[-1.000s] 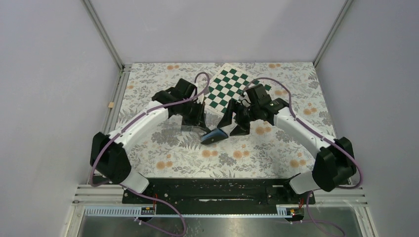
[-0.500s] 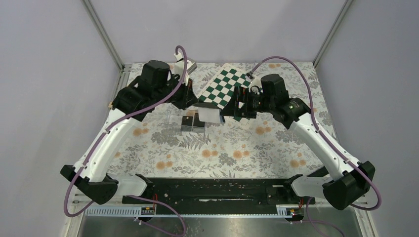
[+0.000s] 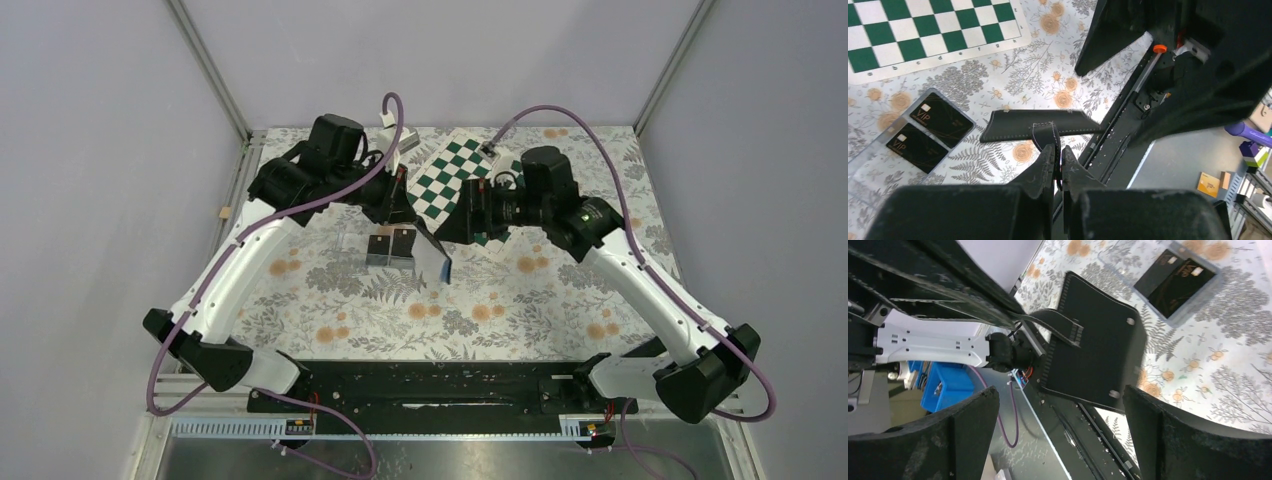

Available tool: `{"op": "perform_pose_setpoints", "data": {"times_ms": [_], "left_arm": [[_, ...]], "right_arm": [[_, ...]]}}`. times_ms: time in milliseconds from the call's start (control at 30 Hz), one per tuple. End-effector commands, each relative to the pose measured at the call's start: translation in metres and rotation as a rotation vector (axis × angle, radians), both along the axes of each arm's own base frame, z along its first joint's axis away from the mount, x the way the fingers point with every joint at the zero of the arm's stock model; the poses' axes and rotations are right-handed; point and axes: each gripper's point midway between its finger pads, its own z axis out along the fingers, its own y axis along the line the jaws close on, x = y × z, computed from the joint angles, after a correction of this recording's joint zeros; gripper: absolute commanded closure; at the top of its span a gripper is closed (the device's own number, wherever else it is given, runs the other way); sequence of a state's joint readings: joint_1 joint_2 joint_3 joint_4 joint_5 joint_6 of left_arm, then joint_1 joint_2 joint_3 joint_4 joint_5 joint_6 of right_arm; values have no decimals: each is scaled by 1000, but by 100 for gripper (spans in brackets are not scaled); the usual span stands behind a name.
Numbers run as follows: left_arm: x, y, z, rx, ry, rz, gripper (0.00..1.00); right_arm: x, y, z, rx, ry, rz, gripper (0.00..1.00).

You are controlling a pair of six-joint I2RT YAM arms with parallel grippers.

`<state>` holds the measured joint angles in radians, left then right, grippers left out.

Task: Put the credit cards into the card holder
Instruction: Open the card holder.

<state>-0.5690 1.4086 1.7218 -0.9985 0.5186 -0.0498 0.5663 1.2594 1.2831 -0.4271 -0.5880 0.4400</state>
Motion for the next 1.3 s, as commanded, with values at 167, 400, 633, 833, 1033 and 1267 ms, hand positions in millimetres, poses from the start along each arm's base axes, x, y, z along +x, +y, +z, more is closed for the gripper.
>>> {"op": "perform_pose_setpoints", "data": {"times_ms": [167, 400, 633, 833, 1033, 1267], "left_arm": [[-6, -14, 9, -65, 87, -31, 100], [-10, -17, 11, -87, 109, -49, 100], [-13, -21, 14, -118, 131, -58, 100], [-11, -19, 16, -117, 105, -45, 100], [10, 3, 17, -65, -17, 114, 40], [24, 43, -1, -40, -38, 284, 1]], "right_arm": [[-16, 31, 10, 20, -65, 100, 1], [-5, 31, -19, -132, -107, 42, 6], [4, 33, -32, -202, -150, 11, 25], [10, 34, -32, -214, -110, -31, 96], [-1, 40, -28, -185, -71, 29, 100], [-3, 26, -28, -115, -42, 41, 100]]}}
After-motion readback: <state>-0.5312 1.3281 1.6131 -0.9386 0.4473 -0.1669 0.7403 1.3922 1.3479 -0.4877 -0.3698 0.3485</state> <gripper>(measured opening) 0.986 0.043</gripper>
